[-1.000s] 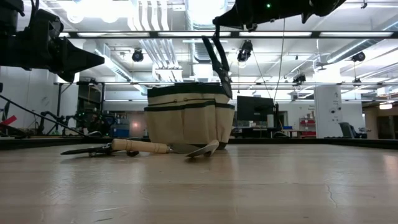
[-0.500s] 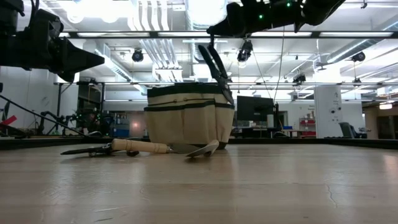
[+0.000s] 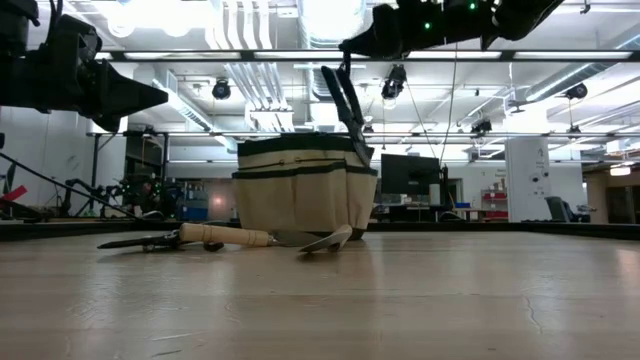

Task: Pick & Place Garden tools in Gardening bag
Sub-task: Put the right shear scissors into the gardening bag

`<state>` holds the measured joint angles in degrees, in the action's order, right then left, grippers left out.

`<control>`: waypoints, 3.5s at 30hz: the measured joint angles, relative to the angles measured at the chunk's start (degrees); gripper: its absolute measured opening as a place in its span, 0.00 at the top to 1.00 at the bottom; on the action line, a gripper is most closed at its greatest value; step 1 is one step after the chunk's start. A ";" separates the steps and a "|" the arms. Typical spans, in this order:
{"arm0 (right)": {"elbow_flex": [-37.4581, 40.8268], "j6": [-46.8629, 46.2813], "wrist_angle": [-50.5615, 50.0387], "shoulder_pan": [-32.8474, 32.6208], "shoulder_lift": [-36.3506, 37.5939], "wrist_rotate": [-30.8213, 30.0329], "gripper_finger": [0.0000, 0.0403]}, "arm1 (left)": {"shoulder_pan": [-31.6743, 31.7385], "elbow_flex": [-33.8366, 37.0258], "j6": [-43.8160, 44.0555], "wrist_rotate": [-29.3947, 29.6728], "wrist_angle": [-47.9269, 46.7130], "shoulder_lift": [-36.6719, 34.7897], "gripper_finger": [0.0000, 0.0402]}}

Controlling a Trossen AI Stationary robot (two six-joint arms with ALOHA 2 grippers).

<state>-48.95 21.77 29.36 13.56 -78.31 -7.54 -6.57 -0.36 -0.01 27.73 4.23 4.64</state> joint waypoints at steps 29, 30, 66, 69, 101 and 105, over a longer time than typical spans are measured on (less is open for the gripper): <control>0.00 2.54 -7.62 -0.23 0.49 -3.07 0.98 | 0.00 0.02 0.00 -0.02 0.00 0.00 0.96; 0.02 2.38 -9.14 -0.39 0.84 -3.11 0.98 | -0.02 0.00 0.00 0.00 0.00 0.00 0.96; 0.00 -1.95 -39.03 -1.38 8.12 -18.20 0.98 | -0.01 0.02 0.00 -0.01 0.00 0.02 0.96; 0.00 -2.54 -38.54 1.15 8.25 -18.46 0.98 | -0.02 0.01 0.00 -0.01 0.00 0.01 0.96; -0.03 -8.96 -41.07 5.20 11.41 -8.12 0.90 | -0.01 0.00 0.00 0.00 0.00 0.00 0.96; -0.03 -10.11 -43.31 5.20 13.16 -9.17 0.80 | 0.00 0.02 0.01 -0.01 0.00 0.02 0.95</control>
<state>-48.97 11.67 -13.96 18.76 -65.15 -16.71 -6.57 -0.34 0.00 27.71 4.23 4.67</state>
